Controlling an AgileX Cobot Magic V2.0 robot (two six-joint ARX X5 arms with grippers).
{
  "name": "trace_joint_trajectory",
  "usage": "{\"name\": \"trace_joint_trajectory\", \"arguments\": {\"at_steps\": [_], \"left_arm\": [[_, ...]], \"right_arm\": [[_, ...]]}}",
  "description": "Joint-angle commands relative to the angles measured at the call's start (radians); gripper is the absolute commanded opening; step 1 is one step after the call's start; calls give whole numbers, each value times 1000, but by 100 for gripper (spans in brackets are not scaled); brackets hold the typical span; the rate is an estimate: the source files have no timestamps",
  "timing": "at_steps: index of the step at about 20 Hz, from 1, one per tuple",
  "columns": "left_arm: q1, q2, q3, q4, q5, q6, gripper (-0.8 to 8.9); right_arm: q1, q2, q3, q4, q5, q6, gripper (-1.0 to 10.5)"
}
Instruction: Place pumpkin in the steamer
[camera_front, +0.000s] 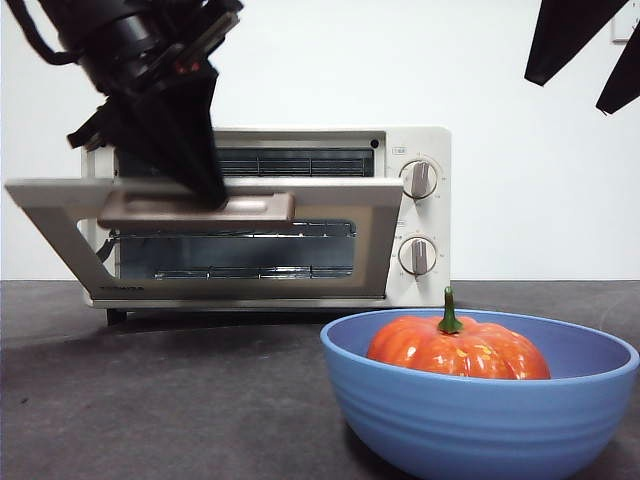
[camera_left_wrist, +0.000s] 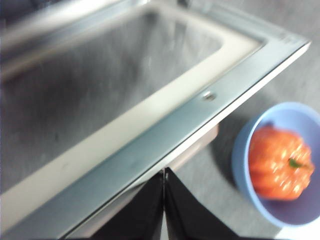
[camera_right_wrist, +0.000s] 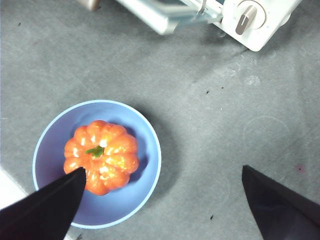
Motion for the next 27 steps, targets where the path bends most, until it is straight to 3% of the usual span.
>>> {"name": "trace_joint_trajectory", "arguments": {"at_steps": [1,12,23,27], "left_arm": [[-3,27,8,8,-46,-4,15],[-14,27,8,-93,-45,-29,15],[-15,-14,8,-34,-45,-28,15],[-8,-112,8,-11,-45,-20,15]], "right_arm": [[6,5,14,6,3,13,498],[6,5,14,4,3,11,498],[1,7,14,-4,-1,38,497],[-67,21,14,-11,-81,59,482]]}}
